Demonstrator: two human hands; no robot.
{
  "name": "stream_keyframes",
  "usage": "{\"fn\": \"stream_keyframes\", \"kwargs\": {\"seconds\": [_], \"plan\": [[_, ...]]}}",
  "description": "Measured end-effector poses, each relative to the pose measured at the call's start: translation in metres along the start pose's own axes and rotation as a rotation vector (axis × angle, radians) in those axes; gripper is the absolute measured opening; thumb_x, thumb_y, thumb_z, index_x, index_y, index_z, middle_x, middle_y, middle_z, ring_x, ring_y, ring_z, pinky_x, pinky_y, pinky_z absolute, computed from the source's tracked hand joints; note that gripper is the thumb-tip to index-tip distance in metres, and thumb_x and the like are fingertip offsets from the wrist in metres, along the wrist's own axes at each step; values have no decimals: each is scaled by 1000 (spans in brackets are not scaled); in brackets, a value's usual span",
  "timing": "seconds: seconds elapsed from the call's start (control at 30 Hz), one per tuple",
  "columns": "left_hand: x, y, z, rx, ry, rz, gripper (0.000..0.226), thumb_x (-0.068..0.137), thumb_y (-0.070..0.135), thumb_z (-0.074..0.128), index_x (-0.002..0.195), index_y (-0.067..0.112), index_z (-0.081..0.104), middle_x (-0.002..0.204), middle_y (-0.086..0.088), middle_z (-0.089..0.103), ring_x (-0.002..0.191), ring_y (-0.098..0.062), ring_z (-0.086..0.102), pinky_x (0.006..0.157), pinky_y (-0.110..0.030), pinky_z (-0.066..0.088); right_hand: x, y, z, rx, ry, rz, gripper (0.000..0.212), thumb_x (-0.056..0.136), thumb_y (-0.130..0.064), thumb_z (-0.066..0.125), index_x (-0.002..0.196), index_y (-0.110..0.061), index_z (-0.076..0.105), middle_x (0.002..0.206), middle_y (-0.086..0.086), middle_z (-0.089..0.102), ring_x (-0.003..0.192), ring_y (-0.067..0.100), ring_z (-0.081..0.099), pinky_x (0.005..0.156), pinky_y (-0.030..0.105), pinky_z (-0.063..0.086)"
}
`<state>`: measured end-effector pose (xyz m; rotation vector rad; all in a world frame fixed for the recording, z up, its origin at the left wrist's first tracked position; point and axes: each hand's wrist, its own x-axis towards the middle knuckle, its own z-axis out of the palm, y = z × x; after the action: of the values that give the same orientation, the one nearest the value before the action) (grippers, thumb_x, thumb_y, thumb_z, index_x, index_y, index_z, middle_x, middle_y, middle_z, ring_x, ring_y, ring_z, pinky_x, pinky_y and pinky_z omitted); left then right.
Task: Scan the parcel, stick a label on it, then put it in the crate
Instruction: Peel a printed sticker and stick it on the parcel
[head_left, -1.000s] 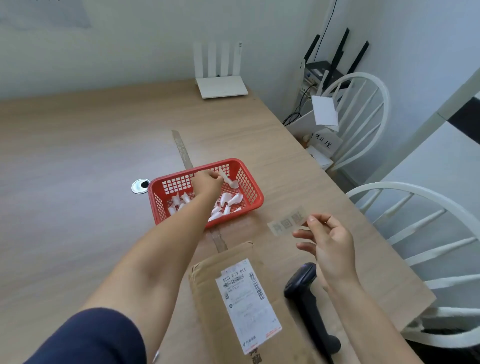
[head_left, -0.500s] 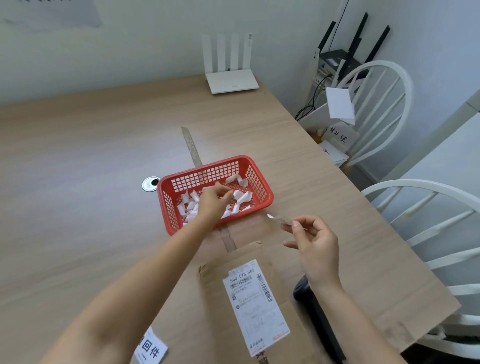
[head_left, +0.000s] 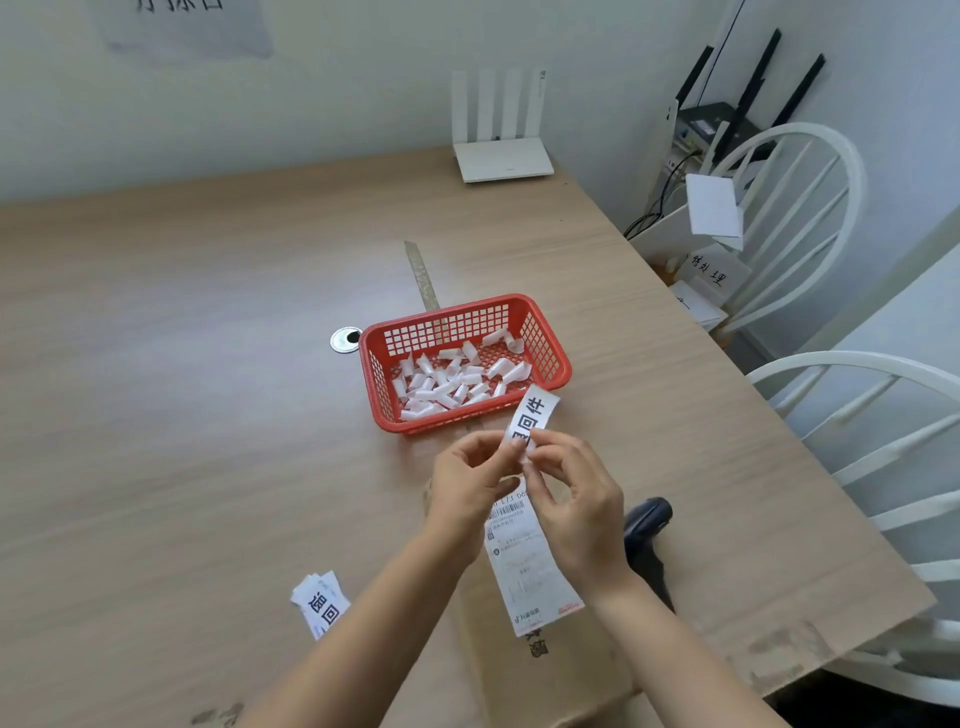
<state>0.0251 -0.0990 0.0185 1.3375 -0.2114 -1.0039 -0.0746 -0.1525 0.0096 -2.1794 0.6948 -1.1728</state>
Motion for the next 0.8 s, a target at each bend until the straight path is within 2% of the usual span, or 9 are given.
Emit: {"fn": "stream_keyframes", "kwargs": {"seconds": [0.1,0.2,0.3,0.37,0.43,0.5,0.57,0.67,0.8], "plan": [[-3,1,-6,29,17,3,7,81,14,67,74,16,69,72,-2,68,65,-14,62,64,-25,53,-5,-4,-5,-5,-11,33,17,75,-3,71,91,-3,65,103,1,63,87,8,61,70,9,51],[-2,6,-14,133,15,2,12,84,15,64,72,17,65,70,2,67,51,0,58,50,-15,51,0,-2,-11,-9,-6,180,32,77,-13,72,107,-13,60,108,0,62,70,6,59,64,3,42],[-4,8,-23,248,-5,41,14,83,15,65,70,19,65,69,3,66,52,-2,55,48,-13,48,12,2,-13,9,-73,349,44,78,-22,71,118,-18,54,107,-8,54,75,5,56,66,3,42],[-5,7,-26,297,-3,77,16,82,15,66,67,21,65,64,5,65,49,1,53,45,-11,46,17,3,-11,31,-101,376,30,79,-19,70,106,-21,58,97,-8,57,75,3,56,65,6,43],[-4,5,-29,323,18,104,19,82,15,67,64,24,66,58,10,64,46,3,54,44,-10,44,19,5,-7,46,-134,369,14,80,-13,68,86,-22,59,80,-9,61,70,-1,56,63,3,42],[1,1,-33,396,63,141,18,81,16,67,66,24,68,57,8,63,48,1,53,46,-13,43,19,10,-1,66,-161,430,13,81,-11,66,76,-21,59,70,-13,60,66,-1,57,61,4,44],[9,-4,-36,510,108,159,4,80,17,68,77,18,71,60,4,60,54,-5,49,50,-17,40,20,17,6,82,-182,528,11,82,-15,66,74,-19,60,68,-10,62,66,5,59,60,11,46],[22,-15,-37,736,197,183,15,78,22,70,90,15,68,62,10,54,59,-6,50,57,-22,43,21,27,20,27,-219,605,10,82,-21,66,76,-14,62,71,-2,64,69,15,61,64,27,48],[30,-21,-35,909,286,235,20,78,29,68,93,16,64,65,12,54,71,-14,59,66,-31,49,20,36,34,-103,-267,593,12,80,-25,67,79,-16,60,76,-1,65,70,15,58,61,27,43]]}}
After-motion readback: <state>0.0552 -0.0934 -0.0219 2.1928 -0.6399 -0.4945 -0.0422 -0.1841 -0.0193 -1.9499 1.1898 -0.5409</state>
